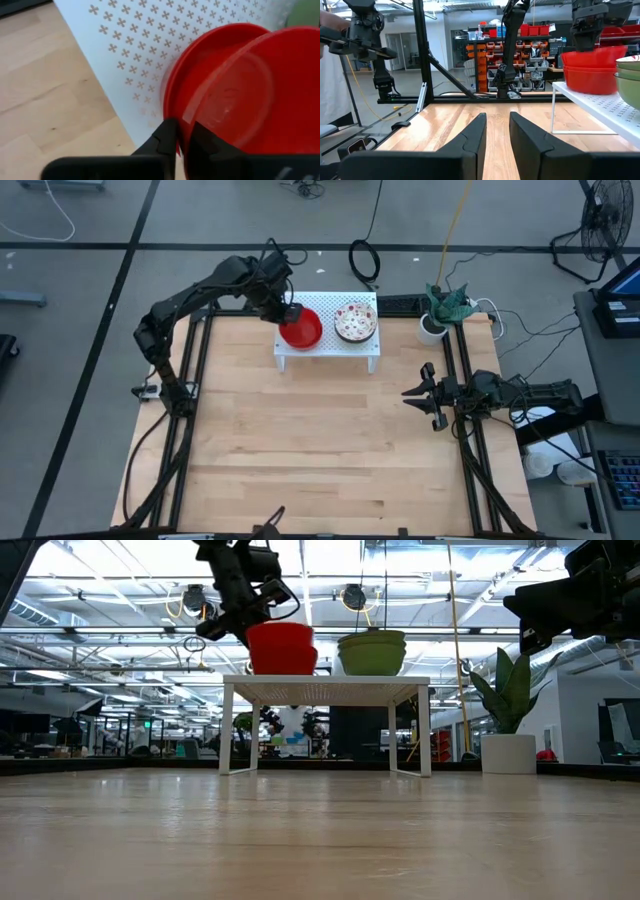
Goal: Pick & Place Mini bowls
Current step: Stack the red bowl on the red bowl on the shelf, then return to Home Position
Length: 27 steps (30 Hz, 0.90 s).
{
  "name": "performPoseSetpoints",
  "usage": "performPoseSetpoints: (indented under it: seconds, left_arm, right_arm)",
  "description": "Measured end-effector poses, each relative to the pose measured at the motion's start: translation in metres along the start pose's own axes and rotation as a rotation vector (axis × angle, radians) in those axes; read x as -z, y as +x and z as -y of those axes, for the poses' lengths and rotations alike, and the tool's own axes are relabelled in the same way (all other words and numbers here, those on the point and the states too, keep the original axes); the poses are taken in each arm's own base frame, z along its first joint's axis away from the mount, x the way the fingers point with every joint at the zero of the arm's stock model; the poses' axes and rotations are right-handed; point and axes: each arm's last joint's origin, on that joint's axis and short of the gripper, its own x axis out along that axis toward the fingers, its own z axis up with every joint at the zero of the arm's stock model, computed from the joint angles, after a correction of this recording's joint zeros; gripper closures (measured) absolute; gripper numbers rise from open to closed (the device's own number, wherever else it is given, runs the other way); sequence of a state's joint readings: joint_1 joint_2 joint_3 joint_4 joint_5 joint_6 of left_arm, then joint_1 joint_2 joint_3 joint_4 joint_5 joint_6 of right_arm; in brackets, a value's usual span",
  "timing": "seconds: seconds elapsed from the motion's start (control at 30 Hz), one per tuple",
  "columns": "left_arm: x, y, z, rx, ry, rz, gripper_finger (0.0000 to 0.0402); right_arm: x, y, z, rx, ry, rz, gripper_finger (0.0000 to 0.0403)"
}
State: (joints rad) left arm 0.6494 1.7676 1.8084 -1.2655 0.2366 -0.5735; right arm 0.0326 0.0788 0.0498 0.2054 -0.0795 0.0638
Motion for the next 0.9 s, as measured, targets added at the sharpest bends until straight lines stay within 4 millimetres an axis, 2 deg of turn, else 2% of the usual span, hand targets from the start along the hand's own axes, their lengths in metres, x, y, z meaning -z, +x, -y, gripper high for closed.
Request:
performPoseSetpoints:
  seconds: [0.27,0.47,0.73,0.9]
  left_arm:
    - [0.002,0.001,0.003,0.01,0.011,-0.009,0.0296]
    - [-0.001,0.0,0.005,0.135,0.031,-0.037,0.0249]
    - [-0.005,-0.004,0.002,0.252,0.019,-0.075,0.0228]
    - [-0.006,-0.025,-0.006,0.279,0.025,0.001,0.0227]
  right_arm:
    - [0.0,0.0,0.0,0.0,0.0,0.0,0.033]
    - [0.0,0.0,0.0,0.0,0.0,0.0,0.033]
    - [0.0,0.0,0.0,0.0,0.0,0.0,0.033]
    - [0.0,0.0,0.0,0.0,0.0,0.0,0.033]
